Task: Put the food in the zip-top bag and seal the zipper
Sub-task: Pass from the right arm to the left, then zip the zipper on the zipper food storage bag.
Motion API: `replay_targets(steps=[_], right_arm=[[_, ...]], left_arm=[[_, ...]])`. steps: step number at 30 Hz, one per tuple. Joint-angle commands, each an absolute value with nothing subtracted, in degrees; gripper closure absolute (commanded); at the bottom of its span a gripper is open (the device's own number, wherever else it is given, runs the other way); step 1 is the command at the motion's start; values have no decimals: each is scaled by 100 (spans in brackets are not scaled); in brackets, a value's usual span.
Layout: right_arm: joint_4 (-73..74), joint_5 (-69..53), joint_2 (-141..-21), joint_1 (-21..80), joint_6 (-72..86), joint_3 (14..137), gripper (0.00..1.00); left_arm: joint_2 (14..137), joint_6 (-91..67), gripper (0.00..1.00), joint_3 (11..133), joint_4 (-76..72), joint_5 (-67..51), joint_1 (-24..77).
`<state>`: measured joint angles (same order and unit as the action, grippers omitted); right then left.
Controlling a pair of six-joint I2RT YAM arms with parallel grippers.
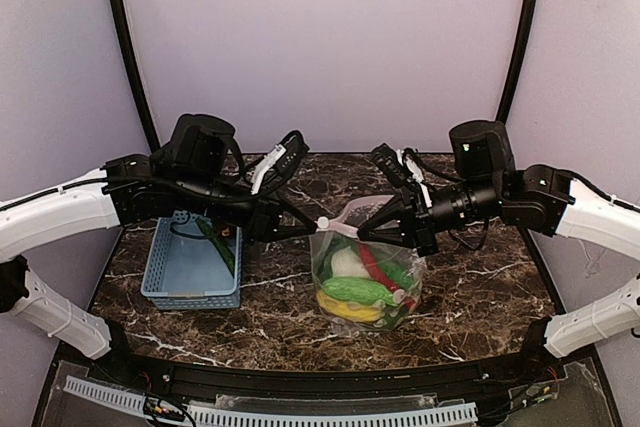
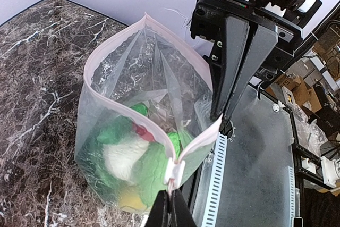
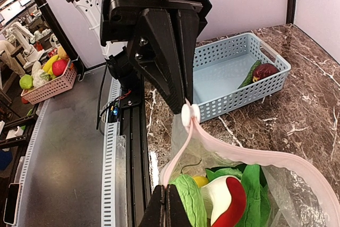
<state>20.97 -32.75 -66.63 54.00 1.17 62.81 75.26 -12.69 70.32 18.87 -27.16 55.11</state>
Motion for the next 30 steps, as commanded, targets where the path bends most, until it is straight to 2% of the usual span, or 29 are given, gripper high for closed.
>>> replay_targets(steps=[1,5,9,13,22,30], right_arm=[[1853,-3300,-6636,5438,115,6263,100],[1828,-3419,-6593,5440,174,6318,100],[1898,-3417,-6592,5436,138,6584,78],[2042,-3365,-6757,5431,36,6940,63],[2639,-4018,-7696,5432,-484,7771,49],[2753,-4576,-8154,5440,-622,7957,46]], left_arm=[[7514,-1180,99,7021,1827,-2812,5489],[7455,-1070,99,7022,1886,-2881,5486],[7452,-938,99,7117,2028,-3117,5492],[7617,-767,99,7376,2361,-3528,5486],[7707,-547,99,7564,2487,-3838,5485],[7643,-498,99,7540,2460,-3789,5488]])
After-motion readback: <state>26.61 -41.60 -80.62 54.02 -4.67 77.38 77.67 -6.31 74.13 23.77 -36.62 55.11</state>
